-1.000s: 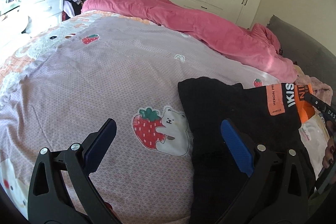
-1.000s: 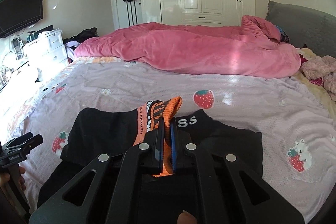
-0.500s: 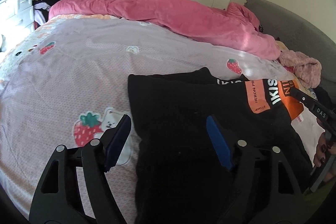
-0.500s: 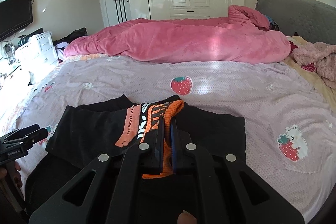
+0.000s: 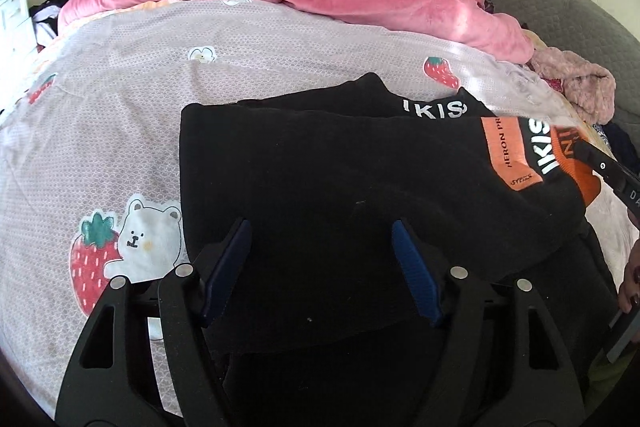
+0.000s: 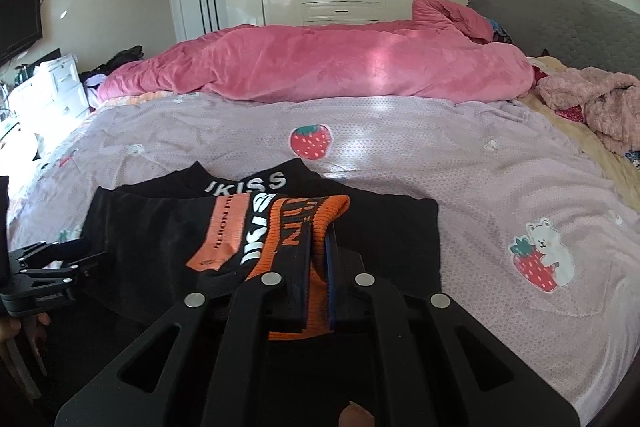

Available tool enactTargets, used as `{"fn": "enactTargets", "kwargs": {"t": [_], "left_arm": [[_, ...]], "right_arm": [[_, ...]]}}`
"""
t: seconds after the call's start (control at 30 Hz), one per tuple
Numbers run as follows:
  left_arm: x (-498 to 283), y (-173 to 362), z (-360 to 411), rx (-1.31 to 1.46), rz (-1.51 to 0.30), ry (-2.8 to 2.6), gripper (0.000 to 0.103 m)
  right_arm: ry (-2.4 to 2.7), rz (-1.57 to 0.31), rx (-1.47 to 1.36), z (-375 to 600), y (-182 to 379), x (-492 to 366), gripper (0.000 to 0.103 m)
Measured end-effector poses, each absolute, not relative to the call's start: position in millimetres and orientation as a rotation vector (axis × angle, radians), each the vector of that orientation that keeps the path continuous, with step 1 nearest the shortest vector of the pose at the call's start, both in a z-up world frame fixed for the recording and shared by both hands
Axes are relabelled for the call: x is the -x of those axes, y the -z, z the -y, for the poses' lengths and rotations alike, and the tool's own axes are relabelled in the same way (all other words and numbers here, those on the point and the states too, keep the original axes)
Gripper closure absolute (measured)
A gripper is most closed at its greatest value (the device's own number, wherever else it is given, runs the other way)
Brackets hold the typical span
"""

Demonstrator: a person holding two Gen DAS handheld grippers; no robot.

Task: Fold small clothes

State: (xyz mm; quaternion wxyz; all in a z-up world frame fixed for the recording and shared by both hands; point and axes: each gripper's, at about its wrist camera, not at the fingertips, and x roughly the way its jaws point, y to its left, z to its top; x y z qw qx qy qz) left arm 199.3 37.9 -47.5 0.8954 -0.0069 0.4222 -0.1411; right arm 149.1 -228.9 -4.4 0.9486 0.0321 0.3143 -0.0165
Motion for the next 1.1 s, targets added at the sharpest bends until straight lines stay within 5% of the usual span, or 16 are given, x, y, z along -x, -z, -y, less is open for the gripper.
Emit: {"fn": "enactTargets", "kwargs": {"t": [0.3,0.53,1.1], "left_arm": [[-197,45,-39,0.010,-0.873,0.281,0.038],[-184,30,-33,0.005,-0.825,0.303,0.050],[-187,53,-27,-0.036,-0.916,0.316,0.050]], "right_arm": [[0.083,-0.661,-0.075,242,8,-142,0.088],[-0.084,-0.684,0.006,191,12,-142,0.087],[-0.230,-0.787,0.022,162,30,-145,0.086]]}}
